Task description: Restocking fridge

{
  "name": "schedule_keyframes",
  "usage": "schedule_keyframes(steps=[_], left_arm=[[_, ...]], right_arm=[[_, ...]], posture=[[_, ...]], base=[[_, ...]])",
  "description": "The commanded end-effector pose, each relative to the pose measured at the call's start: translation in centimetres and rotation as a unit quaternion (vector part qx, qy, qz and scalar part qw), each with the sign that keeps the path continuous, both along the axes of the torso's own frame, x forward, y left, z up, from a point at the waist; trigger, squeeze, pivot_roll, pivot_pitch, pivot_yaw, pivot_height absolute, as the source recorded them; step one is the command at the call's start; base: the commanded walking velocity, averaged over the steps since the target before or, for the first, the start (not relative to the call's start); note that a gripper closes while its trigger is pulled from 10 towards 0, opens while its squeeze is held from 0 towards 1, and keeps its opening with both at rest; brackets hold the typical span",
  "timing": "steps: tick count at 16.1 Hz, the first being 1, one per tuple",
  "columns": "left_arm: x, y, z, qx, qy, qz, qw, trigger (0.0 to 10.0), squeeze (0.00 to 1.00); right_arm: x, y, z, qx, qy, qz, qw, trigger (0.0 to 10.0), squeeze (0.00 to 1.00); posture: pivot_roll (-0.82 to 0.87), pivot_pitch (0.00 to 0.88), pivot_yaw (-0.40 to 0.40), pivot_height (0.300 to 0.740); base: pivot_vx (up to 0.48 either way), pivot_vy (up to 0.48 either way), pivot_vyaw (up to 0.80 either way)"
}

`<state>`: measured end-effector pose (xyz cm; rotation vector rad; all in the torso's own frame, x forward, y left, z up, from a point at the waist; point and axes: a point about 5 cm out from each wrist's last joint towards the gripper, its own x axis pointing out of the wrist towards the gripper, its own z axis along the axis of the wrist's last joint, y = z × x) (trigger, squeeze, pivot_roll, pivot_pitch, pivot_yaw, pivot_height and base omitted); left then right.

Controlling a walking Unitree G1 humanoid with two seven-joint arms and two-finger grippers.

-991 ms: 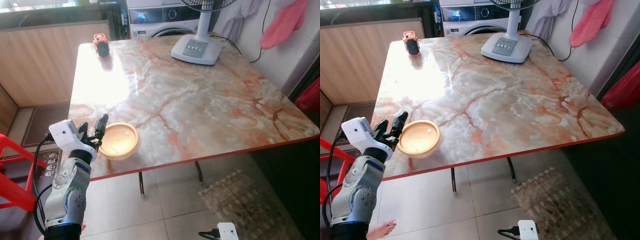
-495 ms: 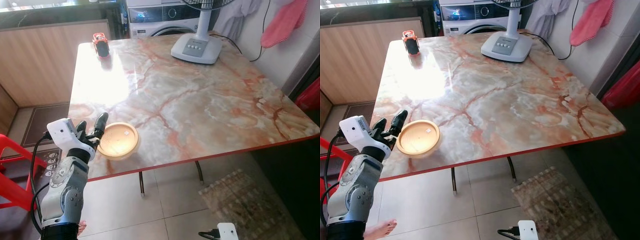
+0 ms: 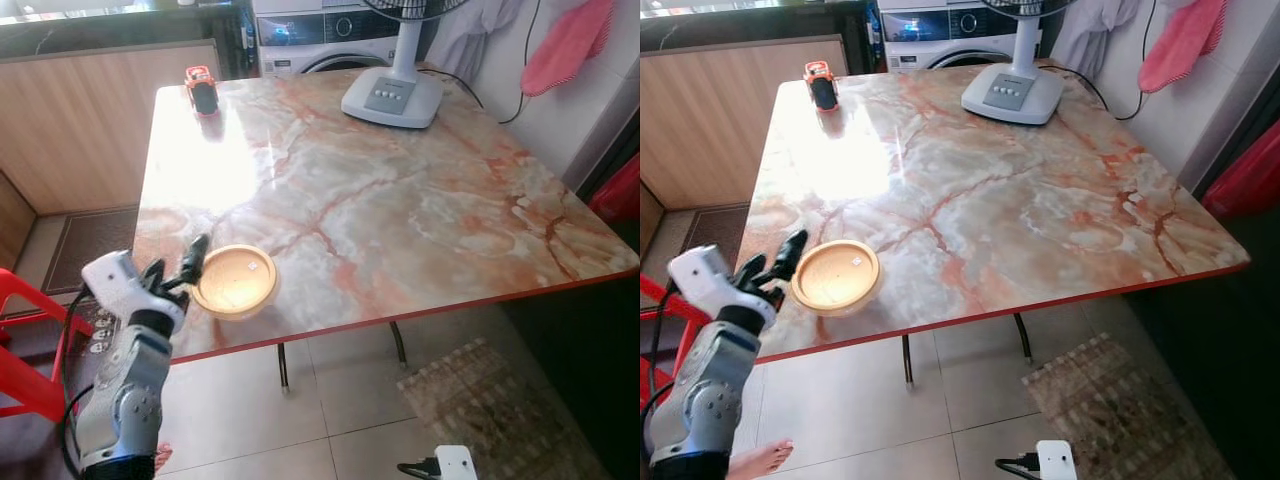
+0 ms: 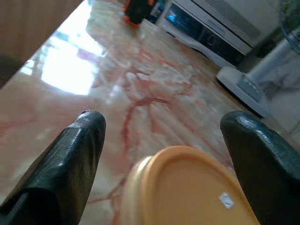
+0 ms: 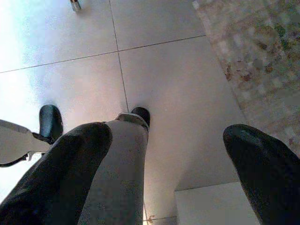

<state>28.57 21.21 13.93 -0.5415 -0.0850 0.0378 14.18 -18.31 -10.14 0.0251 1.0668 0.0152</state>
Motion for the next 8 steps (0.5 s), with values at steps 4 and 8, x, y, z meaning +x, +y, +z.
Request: schedule_keyframes(steps=[4, 8], left_arm=[[0.0, 0.1, -1.1, -0.041, 0.019, 0.009, 0.999, 10.0, 0.00], [0.7, 0.3, -1.7, -0.101, 0.031, 0.006, 0.994, 10.0, 0.00]], right_arm=[[-0.1, -0.2, 0.0, -0.003, 0.001, 0.002, 1.000, 10.0, 0.00], [-0.1, -0.3, 0.0, -0.005, 0.003, 0.005, 1.000, 10.0, 0.00]], posture=[[0.01, 0.066, -0.027, 0.740], [0.01, 0.074, -0.033, 0.740]], base=[[0.000, 0.000, 0.00], [0.000, 0.000, 0.00]])
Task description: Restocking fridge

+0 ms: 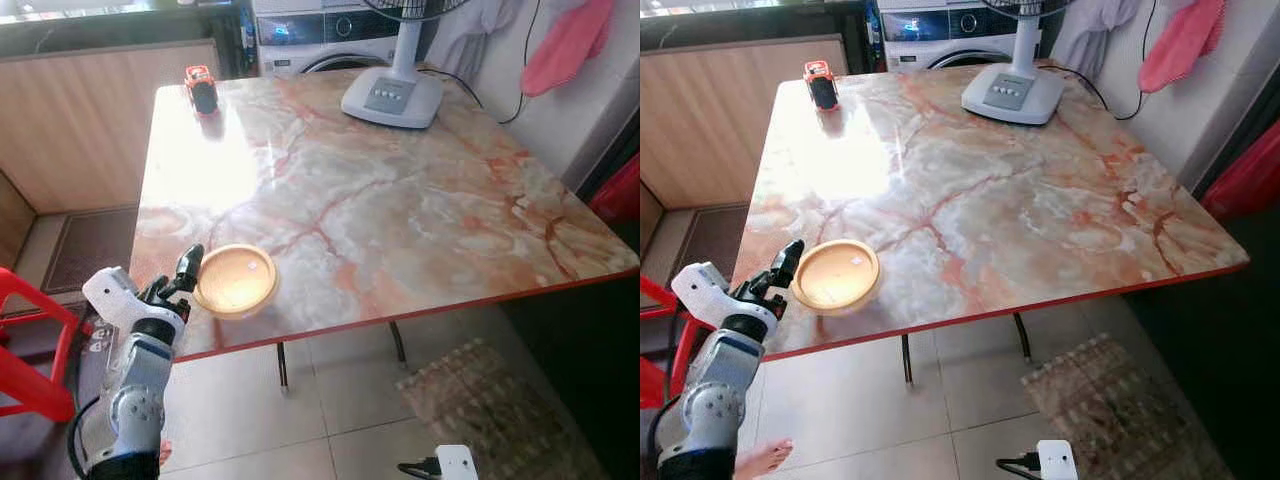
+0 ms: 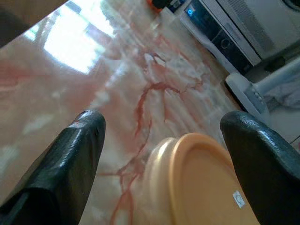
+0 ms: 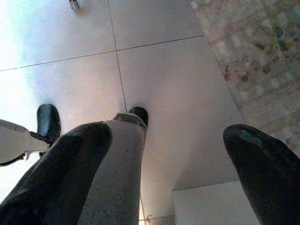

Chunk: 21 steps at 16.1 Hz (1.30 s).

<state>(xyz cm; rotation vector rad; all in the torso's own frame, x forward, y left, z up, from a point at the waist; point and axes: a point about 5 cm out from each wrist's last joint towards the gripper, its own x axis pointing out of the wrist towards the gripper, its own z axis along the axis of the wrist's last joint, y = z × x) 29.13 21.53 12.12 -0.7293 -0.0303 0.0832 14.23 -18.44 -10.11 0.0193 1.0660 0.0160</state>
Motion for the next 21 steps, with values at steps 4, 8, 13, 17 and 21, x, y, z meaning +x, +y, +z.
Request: schedule_keyframes(steps=[4, 8, 13, 17, 21], left_arm=[[0.5, -0.6, -0.6, -0.009, 0.013, -0.023, 1.000, 10.0, 0.00], [1.2, -1.3, -0.9, -0.019, 0.018, -0.046, 0.999, 10.0, 0.00], [1.6, -1.9, -1.4, -0.013, 0.029, -0.062, 0.998, 10.0, 0.00], [1.6, -2.5, -1.9, -0.011, 0.037, -0.076, 0.996, 10.0, 0.00], [1.7, -3.0, -1.9, -0.011, 0.036, -0.085, 0.996, 4.9, 0.00]], right_arm=[[-0.2, -0.2, 0.0, -0.004, 0.002, 0.003, 1.000, 10.0, 0.00], [-0.1, -0.2, 0.0, -0.007, 0.003, 0.009, 1.000, 10.0, 0.00], [-0.1, -0.2, 0.0, -0.009, 0.004, 0.012, 1.000, 10.0, 0.00], [-0.1, -0.2, 0.0, -0.011, 0.004, 0.017, 1.000, 10.0, 0.00], [-0.1, -0.3, 0.0, -0.014, 0.005, 0.022, 1.000, 10.0, 0.00]], posture=[[0.01, 0.076, -0.033, 0.740], [0.01, 0.075, -0.034, 0.740], [0.01, 0.074, -0.034, 0.740], [0.01, 0.073, -0.035, 0.740], [0.00, 0.067, -0.035, 0.740]], base=[[0.000, 0.000, 0.00], [0.000, 0.000, 0.00], [0.000, 0.000, 0.00], [0.000, 0.000, 0.00], [0.000, 0.000, 0.00]])
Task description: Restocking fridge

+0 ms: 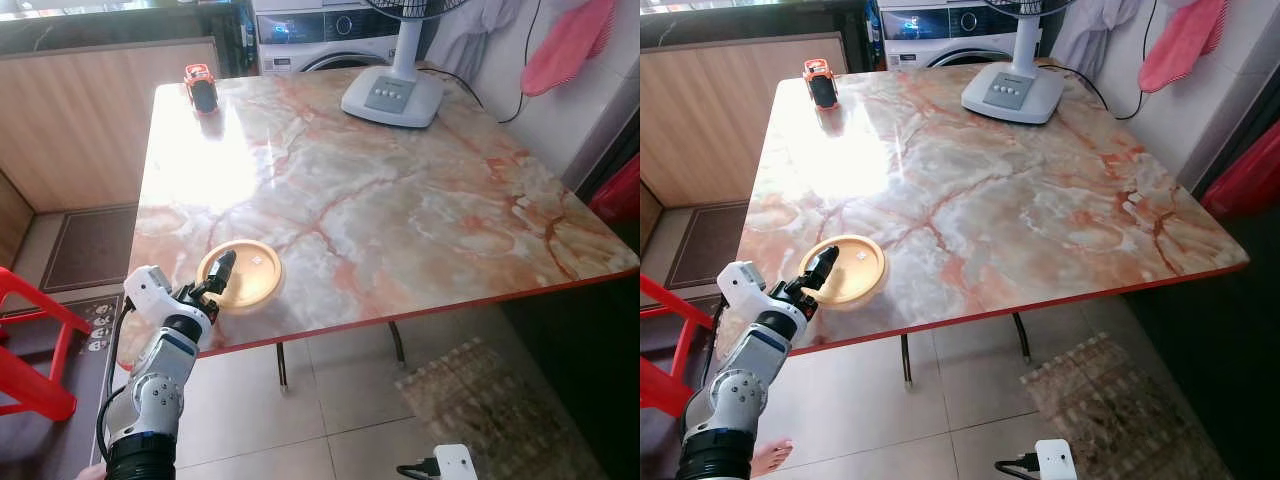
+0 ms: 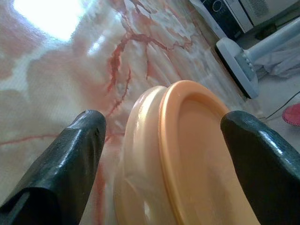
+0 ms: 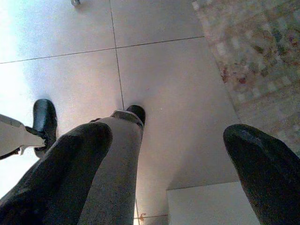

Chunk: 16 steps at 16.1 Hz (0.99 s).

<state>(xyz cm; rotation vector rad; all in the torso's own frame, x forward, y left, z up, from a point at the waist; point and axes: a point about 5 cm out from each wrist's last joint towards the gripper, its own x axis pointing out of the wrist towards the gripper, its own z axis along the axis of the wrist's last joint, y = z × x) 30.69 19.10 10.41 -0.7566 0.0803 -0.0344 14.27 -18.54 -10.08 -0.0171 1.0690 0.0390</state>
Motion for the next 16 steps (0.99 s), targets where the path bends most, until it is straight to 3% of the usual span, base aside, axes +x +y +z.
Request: schedule_keyframes(steps=[1, 3, 4, 16], left_arm=[[0.19, -0.56, -0.23, 0.004, 0.007, -0.013, 1.000, 4.6, 0.00], [0.23, -0.64, -0.31, 0.003, 0.010, -0.014, 1.000, 0.6, 0.00], [0.23, -0.68, -0.33, 0.004, 0.011, -0.014, 1.000, 0.0, 0.00], [0.13, -1.04, -0.51, 0.007, 0.013, -0.021, 1.000, 0.0, 0.00]], right_arm=[[-0.15, -0.16, -0.04, -0.005, 0.004, 0.004, 1.000, 10.0, 0.00], [-0.12, -0.19, -0.03, -0.008, 0.004, 0.010, 1.000, 10.0, 0.00], [-0.12, -0.20, -0.03, -0.009, 0.005, 0.012, 1.000, 10.0, 0.00], [-0.01, -0.19, 0.00, -0.014, 0.008, 0.025, 1.000, 10.0, 0.00]], posture=[[0.00, 0.067, -0.035, 0.740], [0.00, 0.064, -0.035, 0.740], [0.00, 0.064, -0.035, 0.740], [0.00, 0.073, -0.040, 0.740]], base=[[0.000, 0.000, 0.00], [0.000, 0.000, 0.00], [0.000, 0.000, 0.00], [0.000, 0.000, 0.00]])
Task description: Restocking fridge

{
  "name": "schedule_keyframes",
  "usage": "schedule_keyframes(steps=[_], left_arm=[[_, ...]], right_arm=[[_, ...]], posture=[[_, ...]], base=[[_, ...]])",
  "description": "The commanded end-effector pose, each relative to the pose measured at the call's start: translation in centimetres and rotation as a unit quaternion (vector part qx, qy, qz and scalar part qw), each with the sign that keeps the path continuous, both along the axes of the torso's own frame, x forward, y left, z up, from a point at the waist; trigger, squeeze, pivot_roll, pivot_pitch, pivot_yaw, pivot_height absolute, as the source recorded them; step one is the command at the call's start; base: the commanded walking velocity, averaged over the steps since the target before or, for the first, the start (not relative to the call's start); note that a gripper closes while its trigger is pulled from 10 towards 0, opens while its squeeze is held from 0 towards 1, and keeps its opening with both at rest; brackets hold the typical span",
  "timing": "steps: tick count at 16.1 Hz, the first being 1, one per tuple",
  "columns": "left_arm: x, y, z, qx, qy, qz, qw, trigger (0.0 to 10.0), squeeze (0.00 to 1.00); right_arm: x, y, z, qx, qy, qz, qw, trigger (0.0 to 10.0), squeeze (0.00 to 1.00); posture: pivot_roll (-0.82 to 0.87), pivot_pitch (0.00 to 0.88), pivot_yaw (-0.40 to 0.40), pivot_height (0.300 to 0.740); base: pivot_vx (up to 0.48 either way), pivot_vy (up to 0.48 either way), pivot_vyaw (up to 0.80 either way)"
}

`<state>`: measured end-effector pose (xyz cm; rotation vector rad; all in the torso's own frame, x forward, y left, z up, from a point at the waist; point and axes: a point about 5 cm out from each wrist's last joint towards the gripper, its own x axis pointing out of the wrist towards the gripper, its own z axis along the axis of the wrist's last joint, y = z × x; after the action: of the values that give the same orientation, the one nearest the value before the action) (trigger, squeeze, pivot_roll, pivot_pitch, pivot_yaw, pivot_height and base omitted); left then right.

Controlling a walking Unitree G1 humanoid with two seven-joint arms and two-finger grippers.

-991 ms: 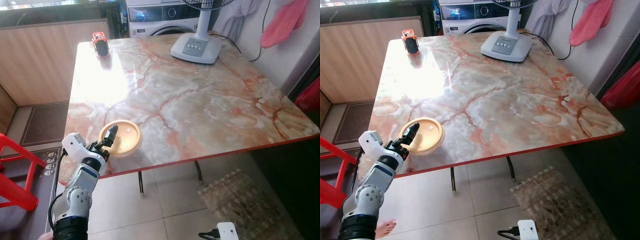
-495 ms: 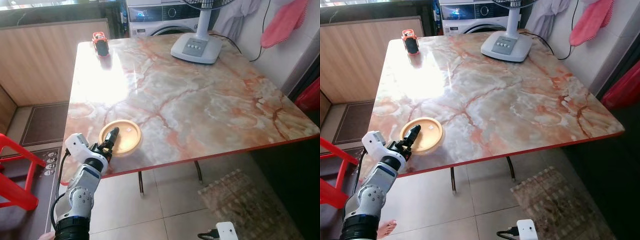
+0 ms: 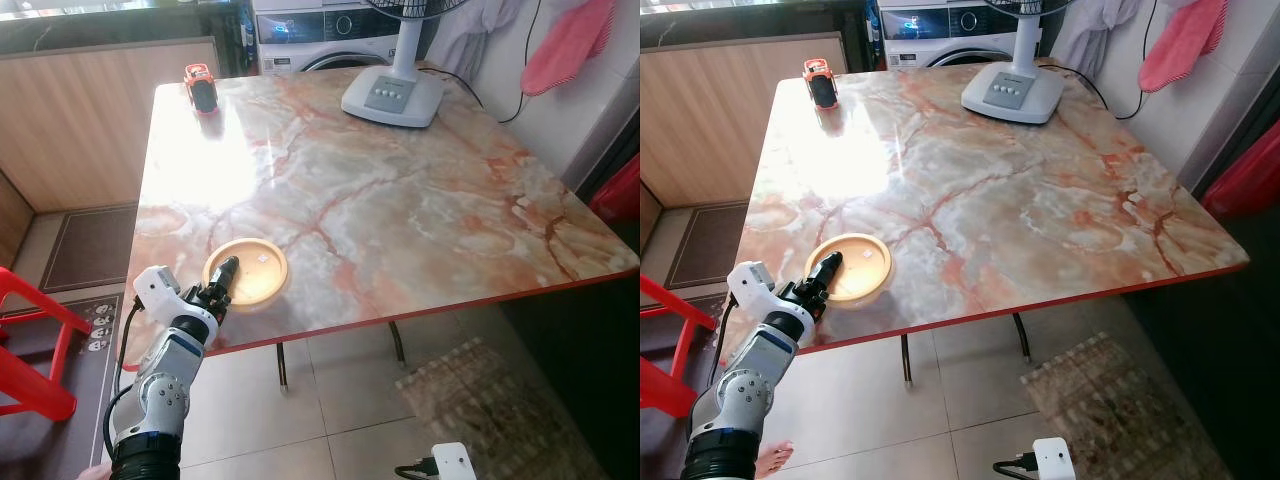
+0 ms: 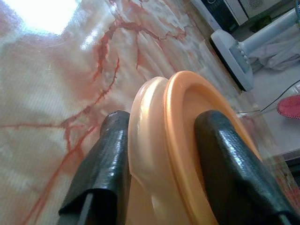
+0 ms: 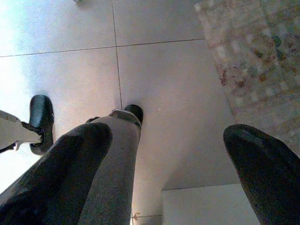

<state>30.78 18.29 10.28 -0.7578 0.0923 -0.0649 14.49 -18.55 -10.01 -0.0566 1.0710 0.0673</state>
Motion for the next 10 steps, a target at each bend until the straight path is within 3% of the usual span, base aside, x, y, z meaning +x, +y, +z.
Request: schedule_keyframes(steps=[1, 10], left_arm=[[0.0, -0.2, -0.3, 0.009, 0.011, -0.002, 1.000, 0.0, 0.00], [0.4, 0.0, 1.0, 0.000, -0.022, 0.017, 1.000, 0.0, 0.00]], right_arm=[[-0.2, -0.2, -0.1, -0.005, 0.007, 0.004, 1.000, 10.0, 0.00], [-0.3, -0.3, -0.1, -0.007, 0.006, 0.003, 1.000, 10.0, 0.00]], posture=[[0.00, 0.073, -0.040, 0.740], [0.00, 0.074, -0.044, 0.740]], base=[[0.000, 0.000, 0.00], [0.000, 0.000, 0.00]])
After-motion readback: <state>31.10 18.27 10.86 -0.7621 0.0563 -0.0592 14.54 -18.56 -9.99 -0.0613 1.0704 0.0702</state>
